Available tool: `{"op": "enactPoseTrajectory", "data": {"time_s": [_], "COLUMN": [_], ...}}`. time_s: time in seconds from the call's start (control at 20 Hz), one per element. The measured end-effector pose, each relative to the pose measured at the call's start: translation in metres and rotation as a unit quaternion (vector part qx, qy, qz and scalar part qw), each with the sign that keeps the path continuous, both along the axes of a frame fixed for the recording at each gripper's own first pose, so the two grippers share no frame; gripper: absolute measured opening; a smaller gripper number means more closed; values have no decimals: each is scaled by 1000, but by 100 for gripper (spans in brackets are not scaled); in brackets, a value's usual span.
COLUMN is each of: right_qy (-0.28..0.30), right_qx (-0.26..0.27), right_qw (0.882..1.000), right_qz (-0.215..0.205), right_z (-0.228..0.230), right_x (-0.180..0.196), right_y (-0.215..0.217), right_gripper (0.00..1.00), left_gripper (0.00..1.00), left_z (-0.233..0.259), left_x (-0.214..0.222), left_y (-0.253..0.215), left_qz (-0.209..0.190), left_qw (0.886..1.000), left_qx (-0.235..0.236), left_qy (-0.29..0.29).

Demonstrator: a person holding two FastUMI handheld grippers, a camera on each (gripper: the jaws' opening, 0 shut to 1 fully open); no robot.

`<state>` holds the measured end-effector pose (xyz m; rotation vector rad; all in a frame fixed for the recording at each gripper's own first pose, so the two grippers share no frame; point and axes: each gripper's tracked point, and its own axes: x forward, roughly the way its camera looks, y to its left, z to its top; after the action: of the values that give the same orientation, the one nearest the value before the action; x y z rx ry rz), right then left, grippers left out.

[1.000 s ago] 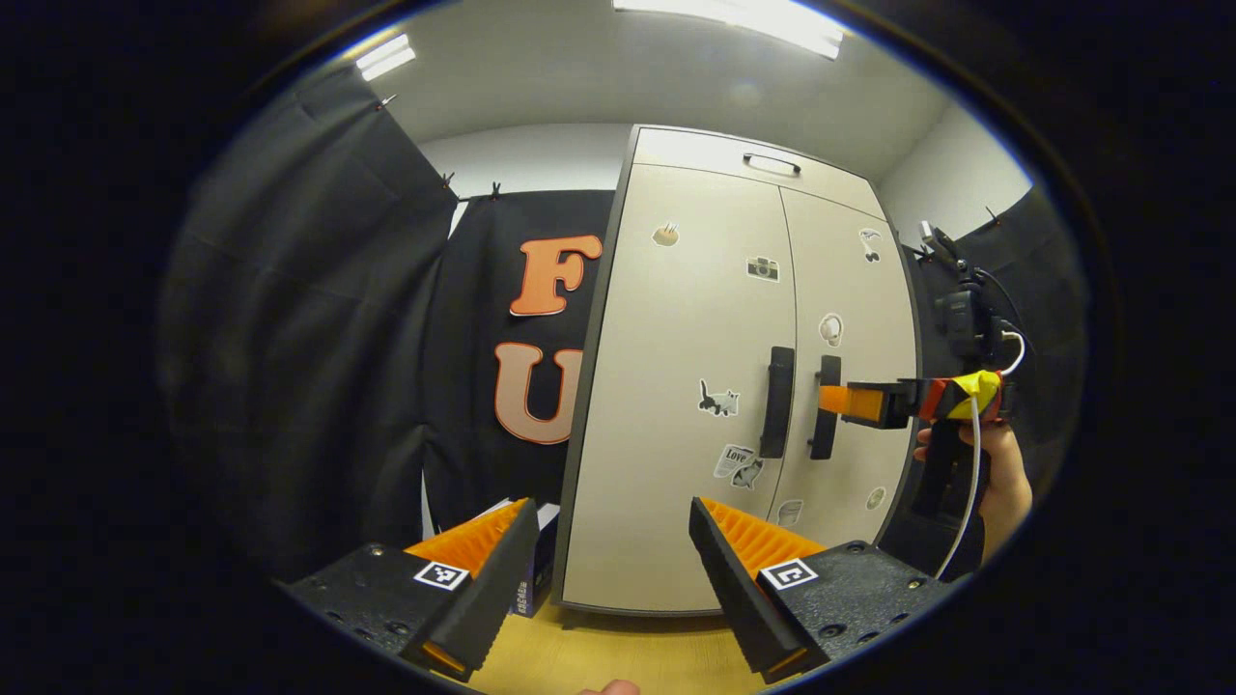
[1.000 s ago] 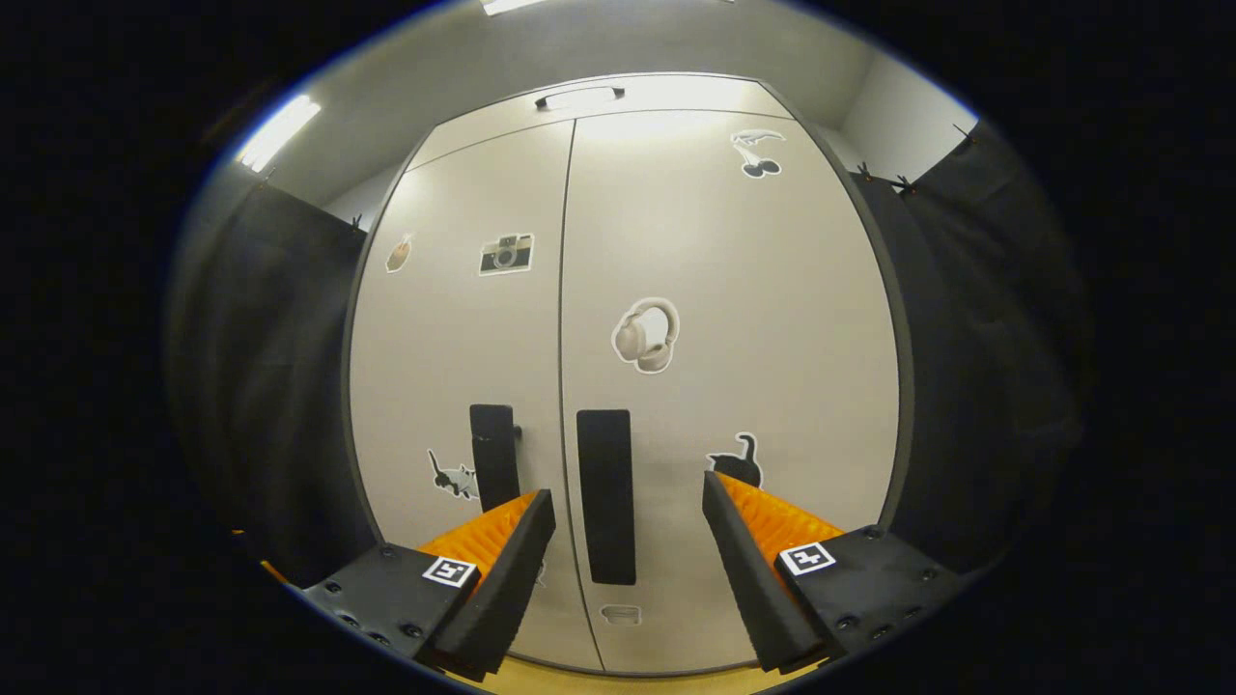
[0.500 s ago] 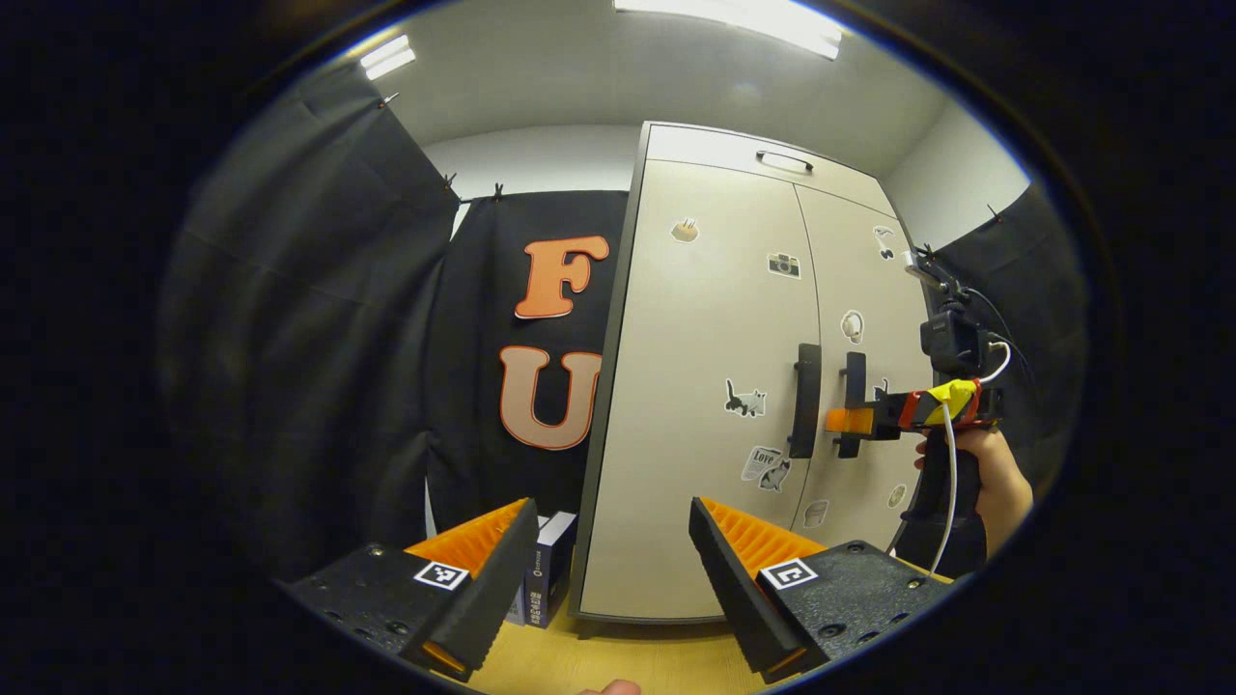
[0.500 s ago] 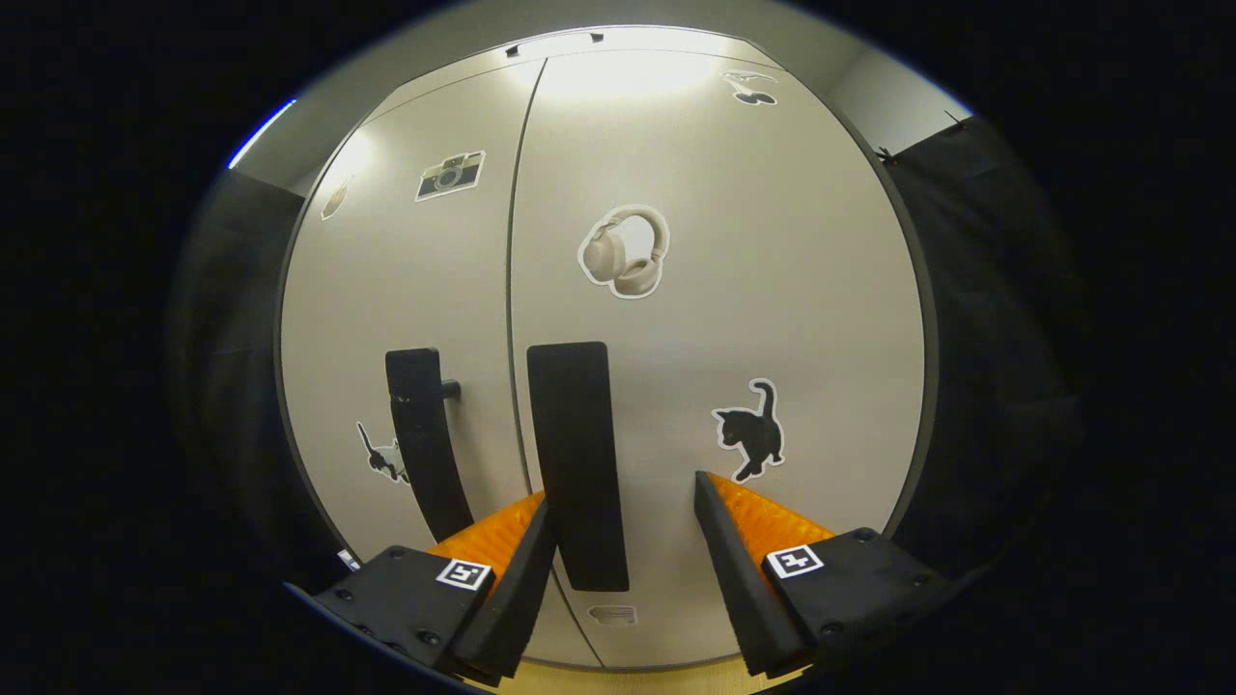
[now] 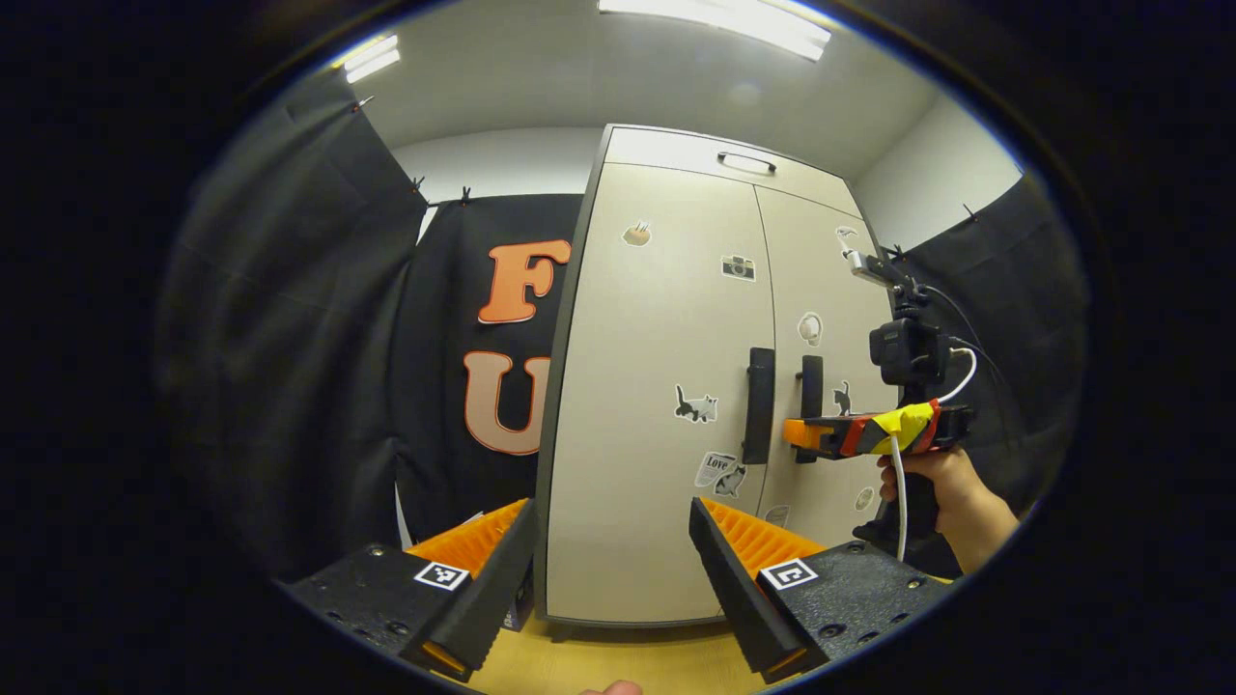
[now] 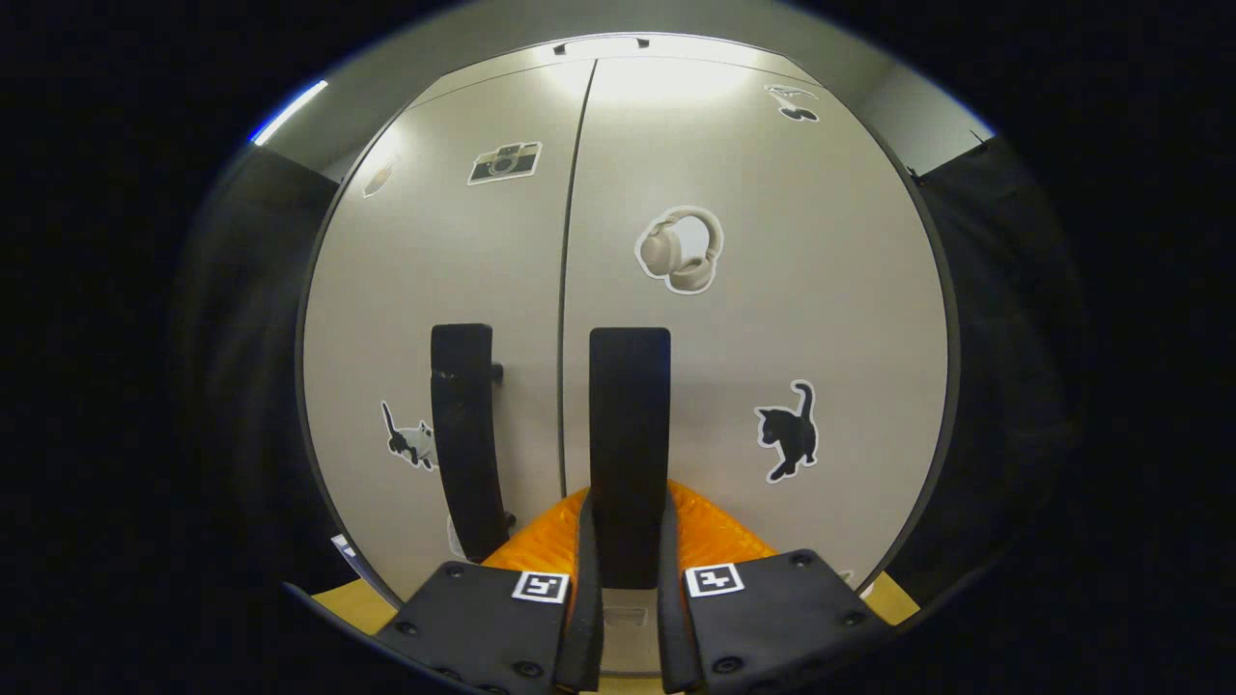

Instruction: Open the right door of the double-door shoe cabinet with the right hand, and open the left door with the left hand.

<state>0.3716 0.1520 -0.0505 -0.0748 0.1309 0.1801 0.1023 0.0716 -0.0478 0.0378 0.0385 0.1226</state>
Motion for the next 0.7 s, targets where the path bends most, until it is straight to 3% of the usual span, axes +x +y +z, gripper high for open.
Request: {"op": "enactPoseTrajectory", "data": {"time_s": [0.05, 0.15, 0.2, 0.7], "right_qy": [9, 22, 26, 51], "right_qx": [10, 14, 13, 25], "right_qw": [1000, 1000, 999, 994], "right_qz": [3, 16, 25, 96], "right_z": [-3, -1, 0, 7], "right_x": [-2, -7, -11, -75], "right_y": [0, -1, -1, -27], "right_gripper": [30, 15, 23, 23], "left_gripper": [94, 95, 94, 94], "left_z": [-1, 1, 4, 7], "left_x": [-2, -7, -9, -30], "left_y": [-4, -10, -11, -34], "left_qz": [-2, -4, -3, 11], "left_qw": [1000, 1000, 1000, 1000], "left_qx": [1, 5, 9, 13], "left_qy": [3, 5, 4, 0]}}
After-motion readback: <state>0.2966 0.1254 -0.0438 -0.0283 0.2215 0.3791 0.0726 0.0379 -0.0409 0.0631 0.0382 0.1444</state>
